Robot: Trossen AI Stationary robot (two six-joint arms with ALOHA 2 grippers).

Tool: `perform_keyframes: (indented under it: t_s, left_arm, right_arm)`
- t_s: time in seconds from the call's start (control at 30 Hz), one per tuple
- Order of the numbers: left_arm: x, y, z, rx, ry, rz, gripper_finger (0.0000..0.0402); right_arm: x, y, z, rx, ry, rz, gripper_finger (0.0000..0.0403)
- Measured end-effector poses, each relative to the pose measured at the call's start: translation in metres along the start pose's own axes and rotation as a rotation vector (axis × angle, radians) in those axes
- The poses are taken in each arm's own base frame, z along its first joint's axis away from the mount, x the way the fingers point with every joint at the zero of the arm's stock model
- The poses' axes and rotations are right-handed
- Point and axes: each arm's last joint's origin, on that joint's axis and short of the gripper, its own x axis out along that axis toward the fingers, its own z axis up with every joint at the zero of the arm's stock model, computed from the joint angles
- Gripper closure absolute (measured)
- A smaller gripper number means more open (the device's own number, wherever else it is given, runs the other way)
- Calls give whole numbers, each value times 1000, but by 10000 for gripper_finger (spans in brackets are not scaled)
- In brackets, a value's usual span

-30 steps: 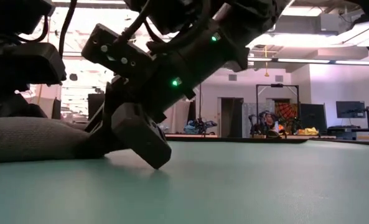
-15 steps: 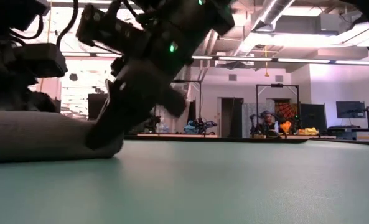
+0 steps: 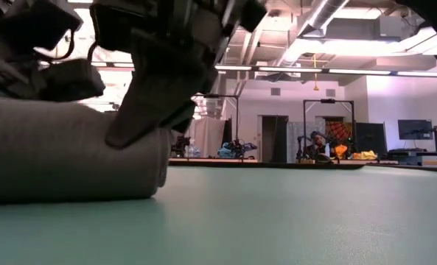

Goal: Roll towel
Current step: Roll the gray towel

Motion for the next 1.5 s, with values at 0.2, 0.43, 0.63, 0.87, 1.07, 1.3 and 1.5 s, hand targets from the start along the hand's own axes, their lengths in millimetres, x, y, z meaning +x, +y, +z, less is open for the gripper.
perform_keyframes:
  t_s: [0.2,0.43,0.63,0.87,1.07,1.3,1.5]
  left_arm:
    - [-1,-7,17,45,-59,-26,397]
    - [13,-6,9,22,-4,20,401]
    - [32,-7,9,20,-59,-14,401]
    - [54,-11,15,55,-102,-69,401]
    - [68,-19,28,133,-100,-115,401]
    - [12,-23,51,202,-263,-34,401]
    - [-32,-34,55,153,-303,-115,401]
  right_arm:
    - [-12,-36,5,179,-16,84,365]
    - [-15,-50,4,221,-19,76,365]
    - [-12,-53,-2,202,-10,73,365]
    - [-5,-60,-17,270,31,68,365]
    - [1,-59,-27,307,68,77,365]
    - [1,-64,-22,305,29,80,364]
    - [-3,-71,-21,333,19,83,364]
